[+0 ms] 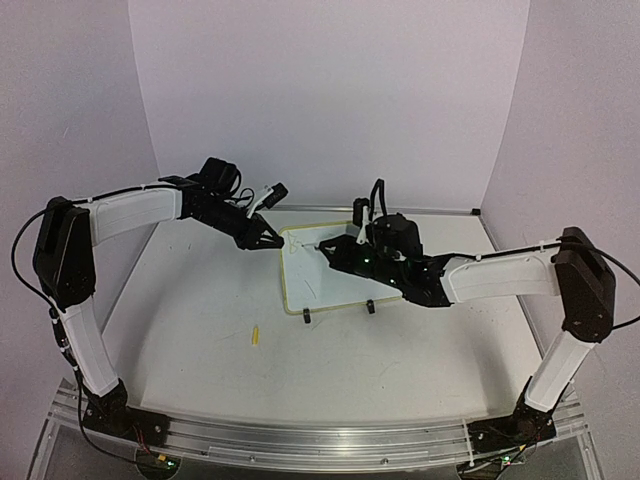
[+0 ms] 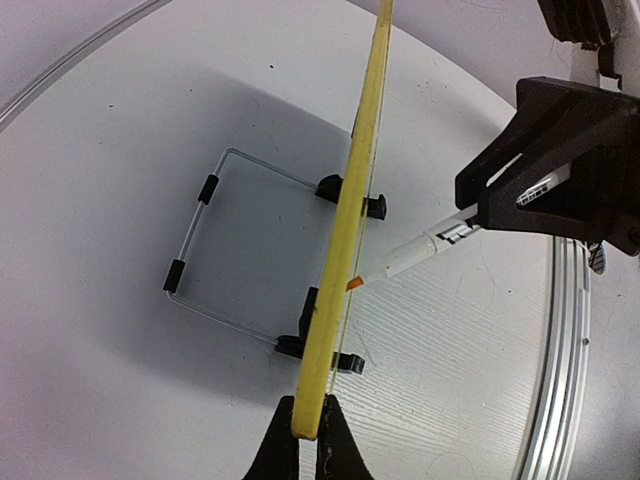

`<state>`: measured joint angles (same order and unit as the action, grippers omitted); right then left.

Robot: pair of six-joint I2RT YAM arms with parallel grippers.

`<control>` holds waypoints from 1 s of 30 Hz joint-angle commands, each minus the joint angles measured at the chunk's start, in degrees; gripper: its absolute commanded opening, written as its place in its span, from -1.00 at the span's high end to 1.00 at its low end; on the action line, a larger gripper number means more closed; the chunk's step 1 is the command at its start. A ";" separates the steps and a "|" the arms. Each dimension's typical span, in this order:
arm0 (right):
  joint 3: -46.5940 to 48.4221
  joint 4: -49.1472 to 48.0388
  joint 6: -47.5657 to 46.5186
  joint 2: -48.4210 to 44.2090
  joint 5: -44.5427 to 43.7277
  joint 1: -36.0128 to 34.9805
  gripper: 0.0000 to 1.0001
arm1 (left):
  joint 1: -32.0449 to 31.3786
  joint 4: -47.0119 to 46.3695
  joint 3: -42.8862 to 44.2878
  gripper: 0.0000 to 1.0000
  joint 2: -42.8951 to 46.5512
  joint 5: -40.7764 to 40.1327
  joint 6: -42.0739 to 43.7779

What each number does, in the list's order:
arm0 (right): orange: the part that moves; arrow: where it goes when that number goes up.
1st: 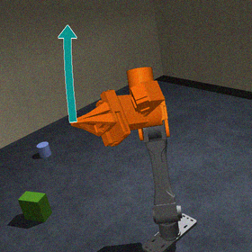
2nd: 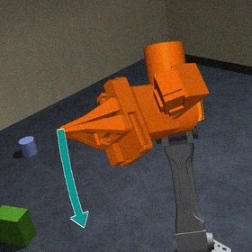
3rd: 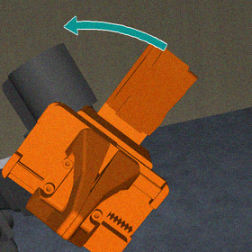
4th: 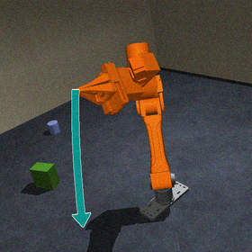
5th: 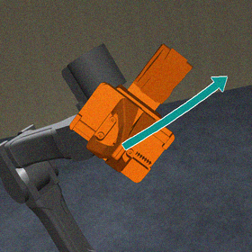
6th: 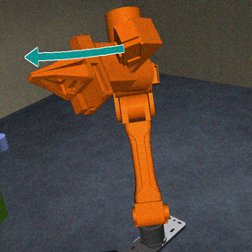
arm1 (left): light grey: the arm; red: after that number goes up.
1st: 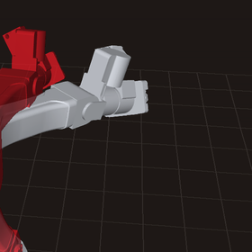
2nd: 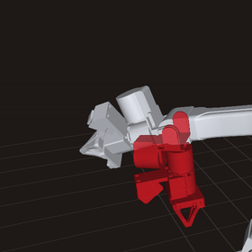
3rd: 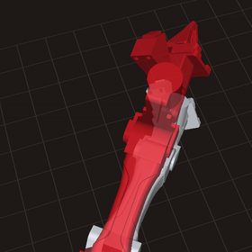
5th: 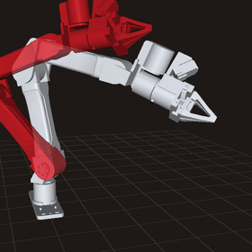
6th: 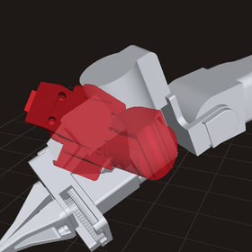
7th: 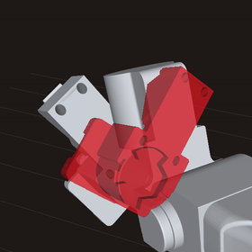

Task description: Write a sentence on the whiteboard

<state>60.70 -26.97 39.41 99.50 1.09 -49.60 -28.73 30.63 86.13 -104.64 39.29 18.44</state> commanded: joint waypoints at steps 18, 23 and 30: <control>-0.06 0.45 2.84 1.82 -1.53 0.25 1.00 | -0.19 0.39 -0.08 1.00 2.75 -3.26 2.53; -0.05 0.80 3.17 2.01 -1.47 0.26 1.00 | -0.19 0.40 -0.08 1.00 2.76 -3.17 2.50; 0.34 0.73 3.30 1.94 -1.47 0.27 1.00 | -0.19 0.31 -0.08 1.00 2.74 -3.08 2.50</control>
<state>60.23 -26.88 42.18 100.20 1.58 -49.60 -28.73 30.96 86.13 -104.64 39.30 18.41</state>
